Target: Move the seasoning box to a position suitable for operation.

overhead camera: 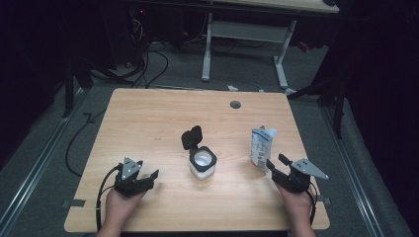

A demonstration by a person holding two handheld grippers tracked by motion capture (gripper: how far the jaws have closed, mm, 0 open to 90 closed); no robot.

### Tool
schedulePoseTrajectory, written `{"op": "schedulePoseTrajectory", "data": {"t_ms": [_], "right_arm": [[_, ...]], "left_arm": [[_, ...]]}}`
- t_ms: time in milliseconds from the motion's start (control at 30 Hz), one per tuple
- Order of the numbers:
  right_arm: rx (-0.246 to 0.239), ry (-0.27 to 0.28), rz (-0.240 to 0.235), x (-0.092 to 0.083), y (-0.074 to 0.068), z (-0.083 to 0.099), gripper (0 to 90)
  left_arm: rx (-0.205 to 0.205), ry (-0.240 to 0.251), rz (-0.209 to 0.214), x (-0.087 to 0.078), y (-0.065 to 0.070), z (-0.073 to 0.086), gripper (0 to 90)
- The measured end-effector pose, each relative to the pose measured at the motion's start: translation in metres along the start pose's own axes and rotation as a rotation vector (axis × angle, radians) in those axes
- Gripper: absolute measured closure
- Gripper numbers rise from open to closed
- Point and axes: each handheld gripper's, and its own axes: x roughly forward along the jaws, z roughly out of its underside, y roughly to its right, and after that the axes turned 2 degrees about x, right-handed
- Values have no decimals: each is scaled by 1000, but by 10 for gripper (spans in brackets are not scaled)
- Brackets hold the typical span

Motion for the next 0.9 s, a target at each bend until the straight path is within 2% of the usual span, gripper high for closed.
{"op": "schedulePoseTrajectory", "data": {"t_ms": [200, 367, 567, 733, 900], "right_arm": [[-15, -1, -8, -11, -8, 6, 430], [-30, -29, -22, -12, -17, 11, 443], [-52, -52, -44, -6, -27, 13, 463], [-80, -76, -92, 2, -40, 14, 462], [-115, -95, -133, 13, -54, 15, 448]], "left_arm": [[2, -1, 14, 2, 2, -1, 294], [-1, 0, 28, 3, 3, -1, 294], [-2, -2, 33, 2, 4, -2, 294], [-11, -2, 45, 4, 7, -2, 293], [-1, -1, 49, 6, 9, -2, 304]]}}
